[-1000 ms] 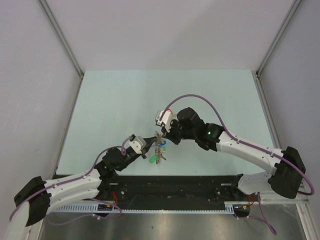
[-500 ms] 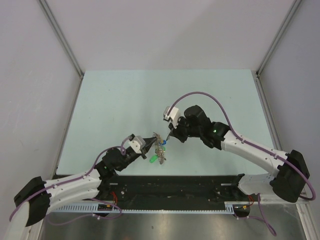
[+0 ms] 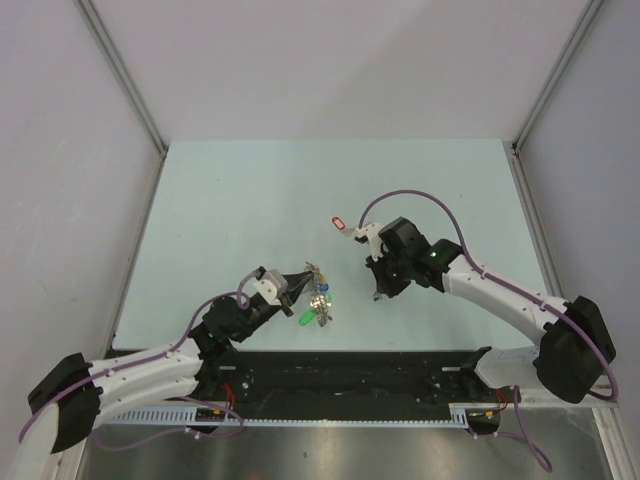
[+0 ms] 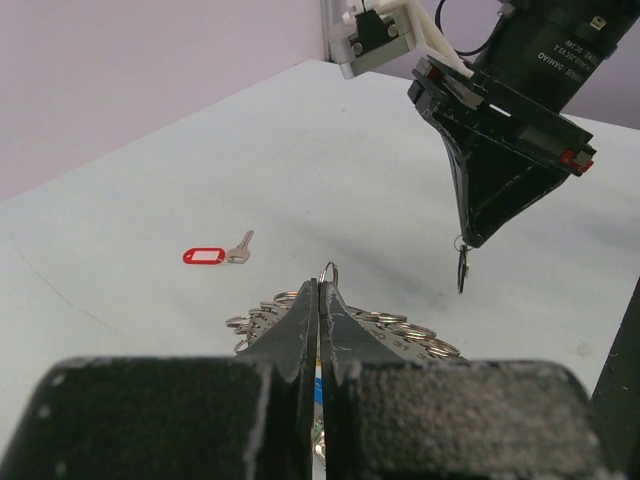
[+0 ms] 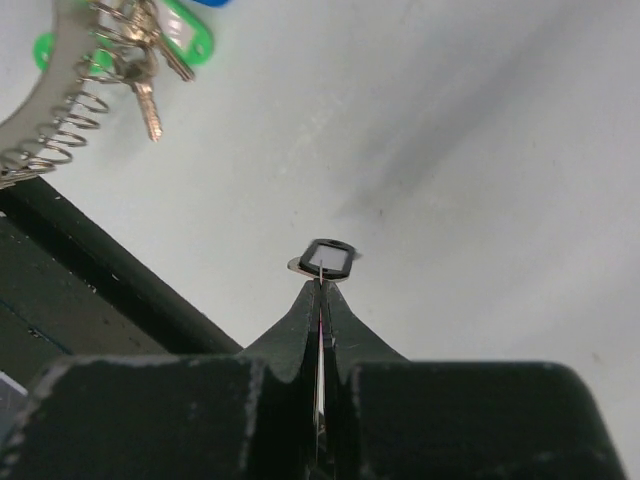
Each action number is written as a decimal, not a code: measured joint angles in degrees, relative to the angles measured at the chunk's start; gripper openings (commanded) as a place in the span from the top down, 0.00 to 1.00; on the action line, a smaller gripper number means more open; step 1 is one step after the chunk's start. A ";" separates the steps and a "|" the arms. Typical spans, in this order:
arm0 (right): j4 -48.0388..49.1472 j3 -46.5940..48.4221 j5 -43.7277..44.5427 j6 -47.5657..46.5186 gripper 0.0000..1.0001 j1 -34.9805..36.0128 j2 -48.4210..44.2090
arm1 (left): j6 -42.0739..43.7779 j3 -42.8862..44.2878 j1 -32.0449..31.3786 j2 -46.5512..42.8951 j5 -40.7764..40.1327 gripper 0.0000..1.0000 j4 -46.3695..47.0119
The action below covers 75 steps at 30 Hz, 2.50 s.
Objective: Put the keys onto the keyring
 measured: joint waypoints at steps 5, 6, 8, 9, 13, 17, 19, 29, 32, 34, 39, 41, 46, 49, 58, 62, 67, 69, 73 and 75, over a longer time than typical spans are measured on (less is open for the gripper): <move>-3.41 0.59 1.20 2.03 1.00 -4.63 3.17 | 0.00 0.00 0.00 -0.74 -0.02 0.99 -0.07; -3.67 0.85 1.57 2.14 1.00 -5.42 4.79 | 0.00 0.00 0.00 -0.92 -0.02 0.99 -0.07; -3.65 1.51 2.01 2.16 1.00 -6.67 8.50 | 0.00 0.00 0.00 -1.07 -0.02 1.00 -0.09; -3.69 1.86 2.21 2.14 1.00 -7.13 10.19 | 0.00 0.00 0.00 -1.09 -0.02 1.00 -0.13; -2.40 3.41 4.22 1.88 1.00 -8.33 16.98 | 0.00 0.00 0.00 -1.11 -0.02 1.00 -0.39; 0.50 4.42 4.74 1.38 1.00 -9.20 19.87 | 0.02 0.00 0.00 -1.16 -0.04 1.00 -0.42; 1.99 5.53 4.72 0.90 0.99 -9.46 20.98 | 0.02 0.00 0.00 -1.16 -0.09 1.00 -0.42; 7.17 7.85 3.82 -1.11 0.66 -10.43 22.64 | 0.00 0.00 0.00 -1.14 -0.17 0.99 -0.42; 7.32 7.85 2.47 -1.51 0.60 -10.45 22.36 | 0.00 0.00 0.00 -1.14 -0.17 1.00 -0.37; 7.54 7.69 1.55 -1.88 0.60 -10.25 20.92 | 0.00 -0.13 0.00 -1.16 -0.17 1.00 -0.28; 16.26 2.27 -4.33 -3.78 0.60 -7.54 6.99 | -0.20 -0.85 0.00 -1.16 -0.20 1.00 0.11; 22.05 -0.94 -8.37 -4.81 0.59 -6.08 1.20 | -0.57 -1.07 0.00 -1.16 -0.24 0.99 0.35; 35.43 -7.37 -17.92 -7.85 0.60 -1.88 -4.28 | -1.68 -2.01 0.00 -1.25 -0.28 1.00 1.77; 40.89 -9.51 -23.15 -8.94 0.60 0.02 -2.75 | -2.23 -2.91 0.00 -1.42 -0.44 1.00 3.30; 52.41 -10.43 -32.17 -9.75 0.63 0.98 1.90 | -4.24 -3.85 0.04 -1.66 -0.52 1.00 6.67; 55.56 -10.43 -34.93 -9.75 0.66 1.03 2.64 | -4.63 -4.07 0.04 -2.08 -0.50 1.00 7.41; 57.13 -10.43 -36.98 -9.75 0.71 1.14 3.67 | -5.09 -4.33 0.04 -2.14 -0.44 0.99 7.82; 57.16 -10.43 -37.40 -9.73 0.72 1.14 4.07 | -5.35 -4.37 0.04 -2.21 -0.42 1.00 7.87; 57.16 -10.40 -38.01 -9.73 0.73 1.18 4.70 | -5.70 -4.37 0.04 -2.21 -0.37 0.99 8.33; 57.18 -10.36 -38.36 -9.73 0.73 1.27 4.76 | -5.99 -4.37 0.04 -2.21 -0.26 1.00 8.70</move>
